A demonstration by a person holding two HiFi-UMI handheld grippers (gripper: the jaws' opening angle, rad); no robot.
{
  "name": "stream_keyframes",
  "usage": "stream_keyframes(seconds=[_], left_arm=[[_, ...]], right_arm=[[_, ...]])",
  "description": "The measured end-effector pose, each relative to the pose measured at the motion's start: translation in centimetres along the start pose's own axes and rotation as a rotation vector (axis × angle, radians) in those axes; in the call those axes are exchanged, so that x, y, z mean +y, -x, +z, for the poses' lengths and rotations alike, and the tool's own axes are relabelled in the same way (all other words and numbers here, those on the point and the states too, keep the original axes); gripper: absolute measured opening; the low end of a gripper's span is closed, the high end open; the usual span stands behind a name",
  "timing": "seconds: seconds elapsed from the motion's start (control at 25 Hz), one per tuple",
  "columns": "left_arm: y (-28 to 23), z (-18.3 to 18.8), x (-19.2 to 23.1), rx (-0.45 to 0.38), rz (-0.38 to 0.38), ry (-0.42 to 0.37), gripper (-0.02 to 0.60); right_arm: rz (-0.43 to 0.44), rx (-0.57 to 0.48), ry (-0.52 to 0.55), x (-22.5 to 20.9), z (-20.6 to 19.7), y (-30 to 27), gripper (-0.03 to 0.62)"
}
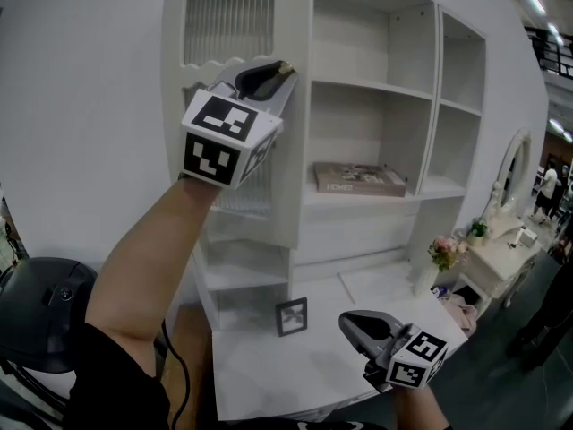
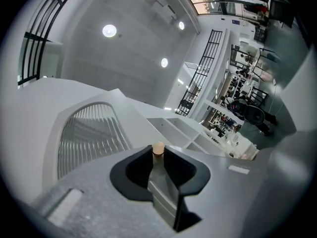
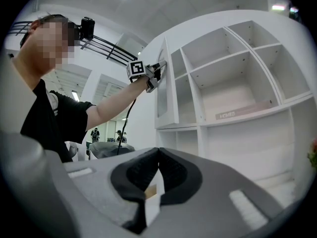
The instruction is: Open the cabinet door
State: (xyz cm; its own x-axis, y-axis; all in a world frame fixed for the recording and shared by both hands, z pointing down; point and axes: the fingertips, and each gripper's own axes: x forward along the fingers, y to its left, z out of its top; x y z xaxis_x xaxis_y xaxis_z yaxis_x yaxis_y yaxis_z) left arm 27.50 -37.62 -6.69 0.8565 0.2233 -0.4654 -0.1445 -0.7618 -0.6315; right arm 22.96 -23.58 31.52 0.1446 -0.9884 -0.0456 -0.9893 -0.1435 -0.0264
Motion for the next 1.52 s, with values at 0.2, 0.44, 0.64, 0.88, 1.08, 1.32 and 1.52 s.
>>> stream_keyframes(seconds=[0.2, 0.44, 0.64, 0.88, 1.08, 1.32, 1.52], left_arm=[[1.5, 1.0, 0.2, -0.024, -0.024, 0.038, 0.074], [4.3, 2.8, 0.6, -0.065, -0.047, 0.07, 0.074], [6.6, 4.0, 1.3, -0.088, -0.064, 0.098, 0.075], [9.4, 5.0, 2.2, -0.093, -0.079, 0.101, 0.08], [12.4, 6.1, 3.5, -0.111, -0.084, 0.108, 0.084], [15.7, 6.7, 5.4, -0.127, -0.074, 0.095, 0.091], [18.5, 6.9, 7.2, -0.135, -0.078, 0.096, 0.094]], right_arm=[[-0.028, 0.006, 0.019, 2.1, 0.4, 0.2, 0.001], [-0.062, 0.013, 0.042, 5.0, 0.6, 1.2, 0.0], [-0.077, 0.012, 0.05, 7.6, 0.9, 1.6, 0.001], [-0.073, 0.021, 0.051, 10.2, 0.6, 1.4, 0.001], [-0.047, 0.022, 0.056, 12.5, 0.4, 0.4, 0.001], [0.009, 0.033, 0.059, 15.3, -0.1, -1.6, 0.001], [0.034, 0.04, 0.049, 17.0, -0.7, -2.6, 0.0]])
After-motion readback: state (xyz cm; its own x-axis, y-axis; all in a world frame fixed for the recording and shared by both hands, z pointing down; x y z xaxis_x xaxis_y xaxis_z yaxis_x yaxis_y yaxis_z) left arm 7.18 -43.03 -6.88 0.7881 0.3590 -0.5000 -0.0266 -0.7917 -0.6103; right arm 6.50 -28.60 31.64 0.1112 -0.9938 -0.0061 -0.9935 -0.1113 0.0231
